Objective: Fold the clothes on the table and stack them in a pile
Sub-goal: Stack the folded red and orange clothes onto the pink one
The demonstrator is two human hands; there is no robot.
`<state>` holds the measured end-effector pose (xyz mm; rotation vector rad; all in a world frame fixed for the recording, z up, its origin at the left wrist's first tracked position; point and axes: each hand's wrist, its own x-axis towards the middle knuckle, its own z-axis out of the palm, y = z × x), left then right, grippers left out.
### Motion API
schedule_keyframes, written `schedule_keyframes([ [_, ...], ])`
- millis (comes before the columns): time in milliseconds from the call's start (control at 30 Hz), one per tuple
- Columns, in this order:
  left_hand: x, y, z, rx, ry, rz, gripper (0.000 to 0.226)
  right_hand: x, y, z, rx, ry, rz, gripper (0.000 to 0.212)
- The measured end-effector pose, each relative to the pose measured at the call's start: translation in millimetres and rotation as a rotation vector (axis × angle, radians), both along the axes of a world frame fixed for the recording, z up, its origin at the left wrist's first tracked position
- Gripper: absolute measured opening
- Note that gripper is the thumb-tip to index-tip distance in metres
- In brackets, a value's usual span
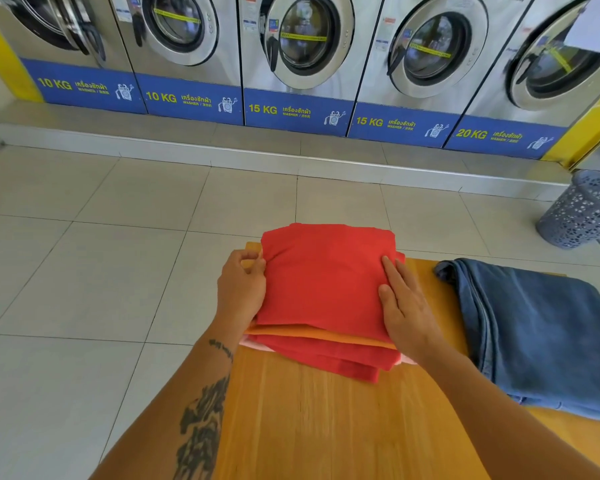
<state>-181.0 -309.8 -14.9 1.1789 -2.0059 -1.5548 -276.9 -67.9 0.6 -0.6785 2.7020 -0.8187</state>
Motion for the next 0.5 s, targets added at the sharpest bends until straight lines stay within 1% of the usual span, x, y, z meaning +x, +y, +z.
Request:
schedule_keyframes([
  [33,1.4,-0.7,3.1,0.011,-0.012,0.014,0.028,-2.8,-2.0,4.6,0.044,0.007,0.001,0.056],
  [67,1.0,-1.5,8.2,-0.019,-0.015,0.029,0.036,-4.5,-5.6,9.2,0.103,0.044,-0.006,0.057],
  [133,-4.2,-1.4,23.7,-0.227,0.036,0.052,0.050,-1.7,-15.1,18.4,0.201,0.175,-0.043,0.064],
  [167,-10.1,1.0,33.4,-0.343,0.095,0.042,0.051,1.0,-20.8,23.5,0.222,0.232,-0.060,0.069],
  [233,-26.9,10.8,48.7,-0.527,0.209,-0.070,0.045,1.8,-35.7,31.8,0.206,0.278,-0.046,0.071],
  [267,-36.1,17.0,51.9,-0.633,0.218,-0.165,0.040,-1.8,-44.3,33.2,0.183,0.268,-0.020,0.068],
  [333,-53.5,26.0,41.5,-0.814,0.124,-0.380,0.032,-15.6,-57.2,29.1,0.161,0.202,0.023,0.061],
  [367,-59.7,27.2,31.8,-0.802,0.054,-0.463,0.034,-22.3,-59.9,24.0,0.171,0.157,0.031,0.059],
  [467,-70.0,19.2,9.9,-0.554,-0.126,-0.616,0.046,-34.3,-56.9,7.1,0.194,0.040,0.006,0.065],
  [500,-72.9,15.4,8.7,-0.535,-0.180,-0.650,0.049,-36.9,-56.5,5.4,0.198,0.032,-0.004,0.068],
])
